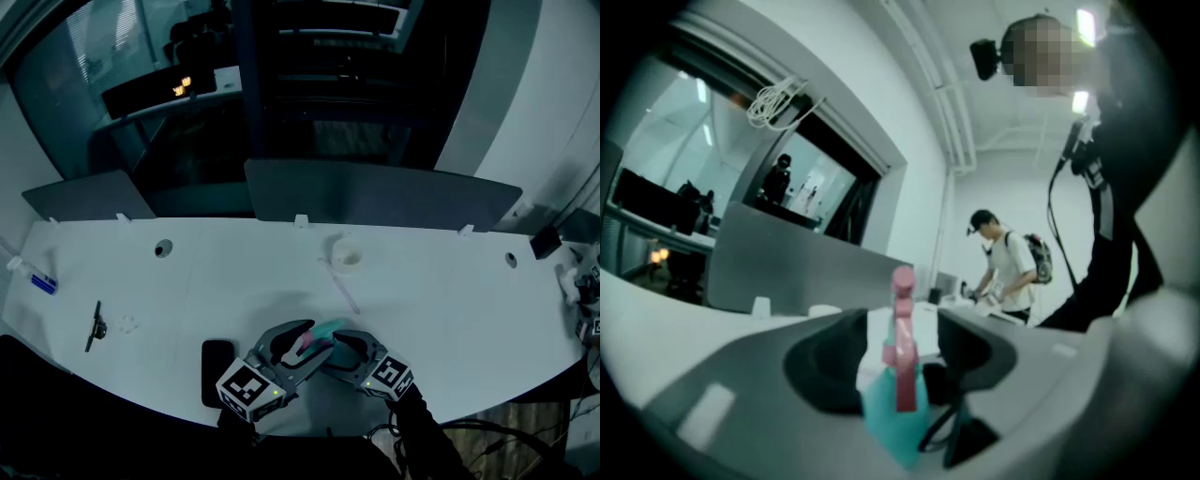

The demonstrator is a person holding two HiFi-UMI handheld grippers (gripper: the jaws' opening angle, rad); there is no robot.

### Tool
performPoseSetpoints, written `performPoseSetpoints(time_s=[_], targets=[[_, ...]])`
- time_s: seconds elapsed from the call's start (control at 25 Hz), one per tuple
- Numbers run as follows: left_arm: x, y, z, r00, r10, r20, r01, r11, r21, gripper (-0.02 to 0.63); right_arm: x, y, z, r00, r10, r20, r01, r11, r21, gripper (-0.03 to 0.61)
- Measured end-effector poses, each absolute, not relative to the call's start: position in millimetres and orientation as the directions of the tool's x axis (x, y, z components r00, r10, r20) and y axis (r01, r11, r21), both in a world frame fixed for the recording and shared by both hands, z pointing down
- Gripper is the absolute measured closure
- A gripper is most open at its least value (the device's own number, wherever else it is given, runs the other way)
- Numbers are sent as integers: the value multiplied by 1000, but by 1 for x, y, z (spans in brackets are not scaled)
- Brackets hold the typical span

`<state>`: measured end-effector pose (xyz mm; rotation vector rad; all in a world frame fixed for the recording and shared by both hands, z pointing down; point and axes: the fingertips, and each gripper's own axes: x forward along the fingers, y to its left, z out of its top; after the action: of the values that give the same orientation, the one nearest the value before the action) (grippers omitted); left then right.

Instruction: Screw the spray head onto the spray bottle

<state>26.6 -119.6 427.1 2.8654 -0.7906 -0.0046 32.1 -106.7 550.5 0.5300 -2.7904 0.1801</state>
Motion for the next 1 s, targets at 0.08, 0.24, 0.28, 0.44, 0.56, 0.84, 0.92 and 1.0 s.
performPoseSetpoints(time_s=[0.08,0.24,0.28,0.44,0.56,0.84,0.92,1.0], targets=[[31,-124,429,864,-500,57,-503,-851,149,383,32,-107,551,-888,-340,309,-377,924,-68,253],[39,-127,435,872,-480,100,-489,-865,115,471,32,-107,551,-889,-340,307,-379,923,-74,253],[40,-126,435,873,-478,97,-487,-866,115,499,32,-107,551,-889,-340,307,-379,922,-75,253],[37,-120,434,879,-469,85,-476,-872,113,505,33,-107,550,-889,-336,310,-375,924,-73,253],[37,-117,436,875,-477,79,-483,-870,99,505,33,-108,550,-889,-337,310,-375,924,-71,253],[43,-107,439,885,-436,165,-429,-900,-77,505,33,-106,551,-891,-331,312,-368,927,-68,253],[43,-106,439,888,-426,171,-417,-905,-88,505,33,-106,550,-892,-327,312,-365,929,-69,253],[43,-107,440,893,-421,158,-415,-907,-76,505,33,-107,551,-892,-326,314,-364,929,-71,253]])
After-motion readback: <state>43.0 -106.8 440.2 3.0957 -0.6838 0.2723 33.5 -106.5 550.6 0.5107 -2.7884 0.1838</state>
